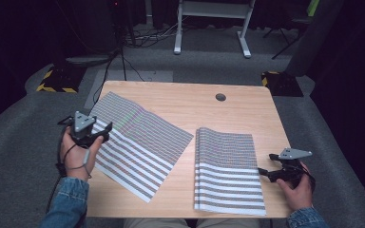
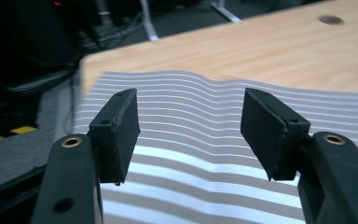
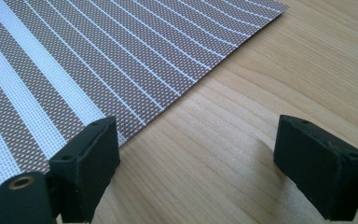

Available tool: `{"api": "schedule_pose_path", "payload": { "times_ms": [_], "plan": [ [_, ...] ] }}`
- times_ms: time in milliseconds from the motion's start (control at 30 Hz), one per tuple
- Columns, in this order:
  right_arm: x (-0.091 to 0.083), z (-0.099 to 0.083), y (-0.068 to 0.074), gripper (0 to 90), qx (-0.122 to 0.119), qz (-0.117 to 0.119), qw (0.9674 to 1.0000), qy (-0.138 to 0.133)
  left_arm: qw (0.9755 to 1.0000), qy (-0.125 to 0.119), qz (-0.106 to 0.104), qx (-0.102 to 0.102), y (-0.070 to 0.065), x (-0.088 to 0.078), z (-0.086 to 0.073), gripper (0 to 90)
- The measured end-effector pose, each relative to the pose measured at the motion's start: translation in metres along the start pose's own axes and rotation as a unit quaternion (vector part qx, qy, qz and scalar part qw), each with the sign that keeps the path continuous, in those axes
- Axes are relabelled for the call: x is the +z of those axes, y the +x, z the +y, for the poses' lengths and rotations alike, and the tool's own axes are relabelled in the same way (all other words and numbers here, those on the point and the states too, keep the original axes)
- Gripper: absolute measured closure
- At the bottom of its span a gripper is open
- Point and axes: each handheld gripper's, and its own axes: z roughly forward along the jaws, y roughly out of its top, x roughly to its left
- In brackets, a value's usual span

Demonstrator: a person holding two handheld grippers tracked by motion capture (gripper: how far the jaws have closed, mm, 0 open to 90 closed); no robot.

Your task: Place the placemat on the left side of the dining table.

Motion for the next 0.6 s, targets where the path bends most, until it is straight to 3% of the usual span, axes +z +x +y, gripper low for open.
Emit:
{"api": "schedule_pose_path", "payload": {
  "times_ms": [33, 67, 233, 300, 367, 433, 500, 533, 600],
  "plan": [
    [0.000, 0.000, 0.000, 14.4, 0.000, 0.000, 1.0000, 0.000, 0.9997, 0.011, -0.020, 0.012, -0.015, 0.009, 0.001, 37.8],
    [0.000, 0.000, 0.000, 14.4, 0.000, 0.000, 1.0000, 0.000, 0.9997, 0.011, -0.020, 0.012, -0.015, 0.009, 0.001, 37.8],
    [0.000, 0.000, 0.000, 14.4, 0.000, 0.000, 1.0000, 0.000, 0.9967, 0.023, -0.074, 0.025, -0.060, 0.035, 0.007, 37.5],
    [0.000, 0.000, 0.000, 14.4, 0.000, 0.000, 1.0000, 0.000, 0.9939, 0.029, -0.102, 0.029, -0.082, 0.048, 0.011, 37.1],
    [0.000, 0.000, 0.000, 14.4, 0.000, 0.000, 1.0000, 0.000, 0.9930, 0.032, -0.110, 0.030, -0.089, 0.053, 0.012, 37.0],
    [0.000, 0.000, 0.000, 14.4, 0.000, 0.000, 1.0000, 0.000, 0.9899, 0.041, -0.131, 0.035, -0.108, 0.065, 0.013, 36.8],
    [0.000, 0.000, 0.000, 14.4, 0.000, 0.000, 1.0000, 0.000, 0.9878, 0.050, -0.142, 0.038, -0.118, 0.073, 0.014, 35.7],
    [0.000, 0.000, 0.000, 14.4, 0.000, 0.000, 1.0000, 0.000, 0.9851, 0.066, -0.153, 0.042, -0.132, 0.084, 0.014, 35.0],
    [0.000, 0.000, 0.000, 14.4, 0.000, 0.000, 1.0000, 0.000, 0.9839, 0.076, -0.157, 0.041, -0.138, 0.089, 0.013, 33.6]
  ]
}}
